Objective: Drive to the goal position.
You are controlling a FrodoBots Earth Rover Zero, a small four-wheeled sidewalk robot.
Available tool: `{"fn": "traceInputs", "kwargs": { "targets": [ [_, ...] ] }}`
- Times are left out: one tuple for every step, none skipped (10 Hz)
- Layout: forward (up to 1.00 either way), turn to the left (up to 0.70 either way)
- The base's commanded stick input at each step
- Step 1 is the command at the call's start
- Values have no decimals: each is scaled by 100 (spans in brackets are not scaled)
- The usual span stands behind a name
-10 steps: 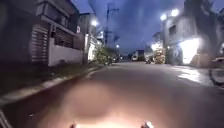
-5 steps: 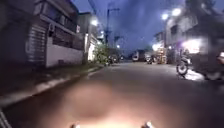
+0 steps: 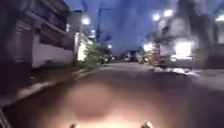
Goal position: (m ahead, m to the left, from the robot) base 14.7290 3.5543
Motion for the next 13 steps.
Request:
{"fn": "traceInputs", "kwargs": {
  "targets": [
    [50, 0],
    [50, 0],
    [50, 0],
    [50, 0],
    [50, 0],
    [50, 0],
    [50, 0],
    [50, 0],
    [50, 0],
    [50, 0],
    [50, 0],
    [50, 0],
    [50, 0]
  ]
}}
